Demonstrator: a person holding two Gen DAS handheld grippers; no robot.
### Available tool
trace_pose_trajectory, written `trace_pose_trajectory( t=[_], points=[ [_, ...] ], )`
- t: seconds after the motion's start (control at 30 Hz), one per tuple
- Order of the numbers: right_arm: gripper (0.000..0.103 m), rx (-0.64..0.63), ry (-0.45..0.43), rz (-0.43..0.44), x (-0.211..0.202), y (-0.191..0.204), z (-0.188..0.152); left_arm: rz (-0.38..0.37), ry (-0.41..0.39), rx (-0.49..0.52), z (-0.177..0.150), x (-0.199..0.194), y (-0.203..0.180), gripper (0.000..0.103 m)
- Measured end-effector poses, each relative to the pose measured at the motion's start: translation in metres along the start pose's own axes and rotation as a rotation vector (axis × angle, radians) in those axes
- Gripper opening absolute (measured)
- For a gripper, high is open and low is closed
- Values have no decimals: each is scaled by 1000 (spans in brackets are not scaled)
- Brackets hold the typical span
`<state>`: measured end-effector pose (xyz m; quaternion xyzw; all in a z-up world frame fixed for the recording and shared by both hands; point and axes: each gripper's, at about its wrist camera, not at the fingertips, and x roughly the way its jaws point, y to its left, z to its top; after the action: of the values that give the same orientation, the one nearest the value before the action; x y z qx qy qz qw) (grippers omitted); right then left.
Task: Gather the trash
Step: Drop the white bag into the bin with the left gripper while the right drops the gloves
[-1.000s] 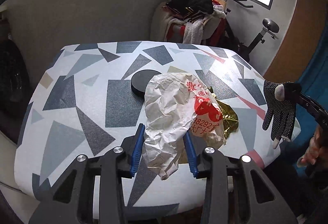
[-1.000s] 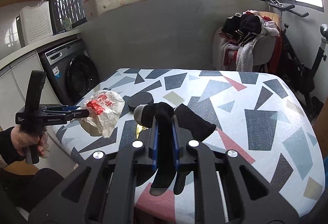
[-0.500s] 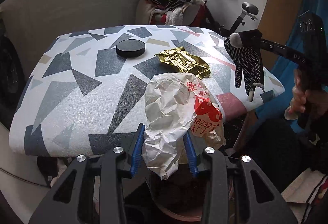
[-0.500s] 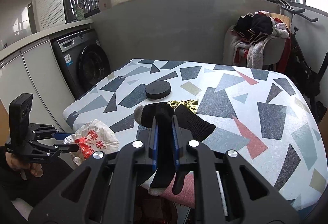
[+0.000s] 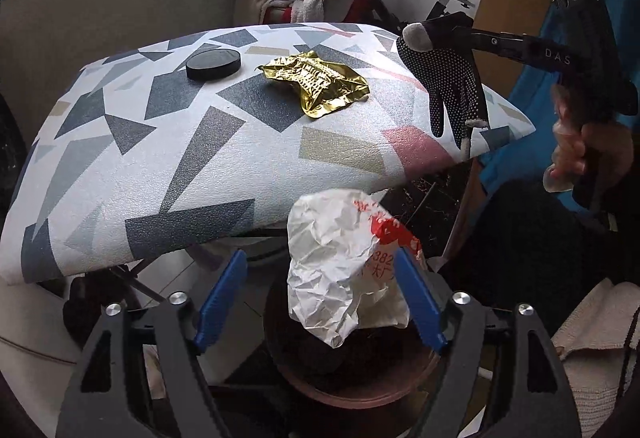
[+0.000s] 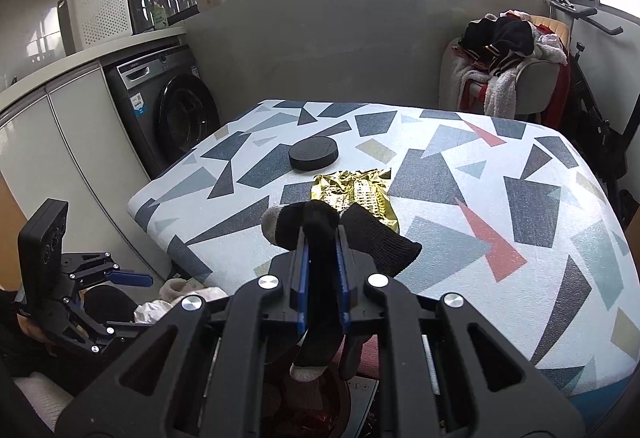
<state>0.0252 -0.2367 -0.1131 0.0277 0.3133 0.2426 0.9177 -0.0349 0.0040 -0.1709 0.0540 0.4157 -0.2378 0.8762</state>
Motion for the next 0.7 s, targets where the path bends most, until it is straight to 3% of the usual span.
trace_pose_trajectory(
  t=[0.17,0.4,0.7],
  points=[
    [16,-2,22,48,4,6,-15,46,-68,-13,6,-9,5,94],
    [16,-23,110,106,21,26,-50,152,-128,-67,5,-16,25,97],
    [16,-90,218,175,44,57,-83,257,-145,-166,-11,-12,41,97]
  ],
)
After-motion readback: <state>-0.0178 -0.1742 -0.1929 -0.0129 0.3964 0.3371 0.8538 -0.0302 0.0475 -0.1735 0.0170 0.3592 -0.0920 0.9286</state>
